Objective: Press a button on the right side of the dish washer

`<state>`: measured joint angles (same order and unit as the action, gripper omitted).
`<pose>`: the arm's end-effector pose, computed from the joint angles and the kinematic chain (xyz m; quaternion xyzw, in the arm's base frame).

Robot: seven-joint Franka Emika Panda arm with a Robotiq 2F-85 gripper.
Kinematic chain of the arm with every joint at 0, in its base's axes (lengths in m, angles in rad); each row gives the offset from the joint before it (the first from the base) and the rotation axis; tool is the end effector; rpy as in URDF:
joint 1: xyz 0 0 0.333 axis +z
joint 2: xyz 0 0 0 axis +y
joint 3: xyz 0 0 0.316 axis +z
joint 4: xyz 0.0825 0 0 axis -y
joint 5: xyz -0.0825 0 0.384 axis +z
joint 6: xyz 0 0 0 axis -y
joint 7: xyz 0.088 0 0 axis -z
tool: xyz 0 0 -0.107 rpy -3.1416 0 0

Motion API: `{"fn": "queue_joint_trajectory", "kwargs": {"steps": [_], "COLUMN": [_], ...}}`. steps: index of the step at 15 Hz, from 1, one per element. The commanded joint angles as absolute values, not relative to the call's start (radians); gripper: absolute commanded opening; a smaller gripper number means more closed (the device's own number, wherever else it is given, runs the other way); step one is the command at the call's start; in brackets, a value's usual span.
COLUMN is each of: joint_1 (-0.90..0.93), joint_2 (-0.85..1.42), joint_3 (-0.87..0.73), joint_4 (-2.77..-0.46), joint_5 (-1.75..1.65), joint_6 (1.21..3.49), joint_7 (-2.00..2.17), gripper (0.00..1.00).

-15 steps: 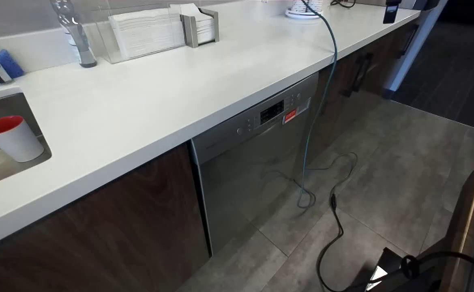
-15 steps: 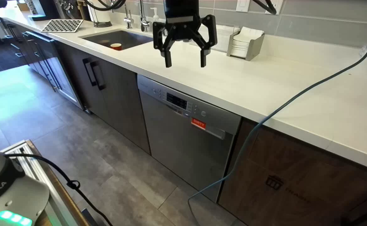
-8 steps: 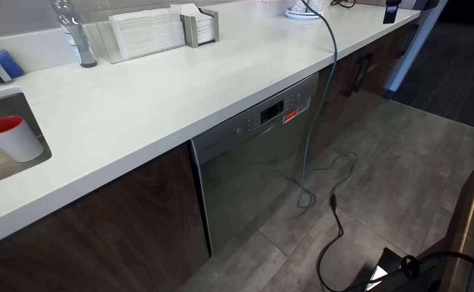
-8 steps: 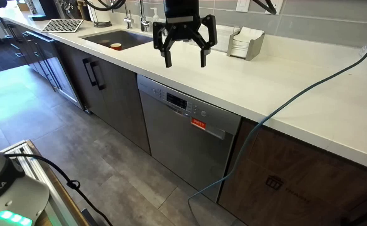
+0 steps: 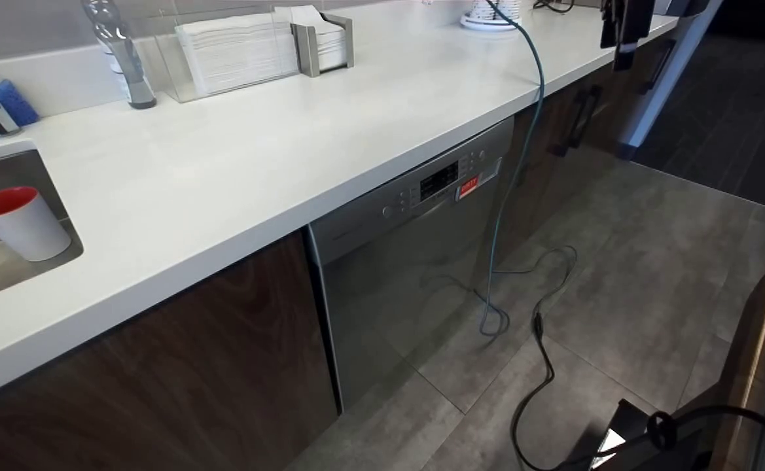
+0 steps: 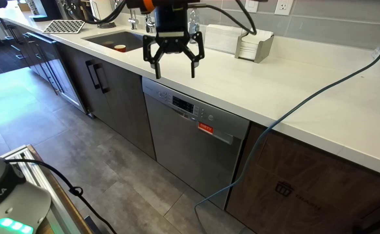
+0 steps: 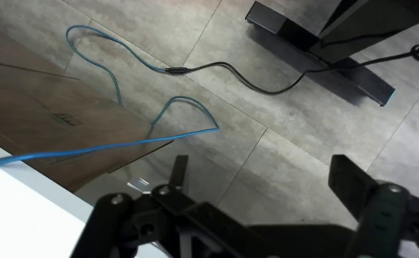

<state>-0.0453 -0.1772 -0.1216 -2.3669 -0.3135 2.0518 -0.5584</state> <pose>0.4510 -0.0932 0.3861 0.9516 0.2736 -0.1068 0.0906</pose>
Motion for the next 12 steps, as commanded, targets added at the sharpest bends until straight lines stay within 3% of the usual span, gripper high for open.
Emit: {"fn": "queue_joint_trajectory", "kwargs": {"steps": [1, 12], "joint_1": [-0.011, -0.014], "joint_2": [-0.139, -0.108], "joint_3": [-0.1, -0.088], "joint_4": [-2.426, -2.439], "joint_5": [-0.303, -0.3], "joint_6": [2.112, 2.126], "joint_7": [-0.687, -0.728], "gripper": [1.0, 1.0]}}
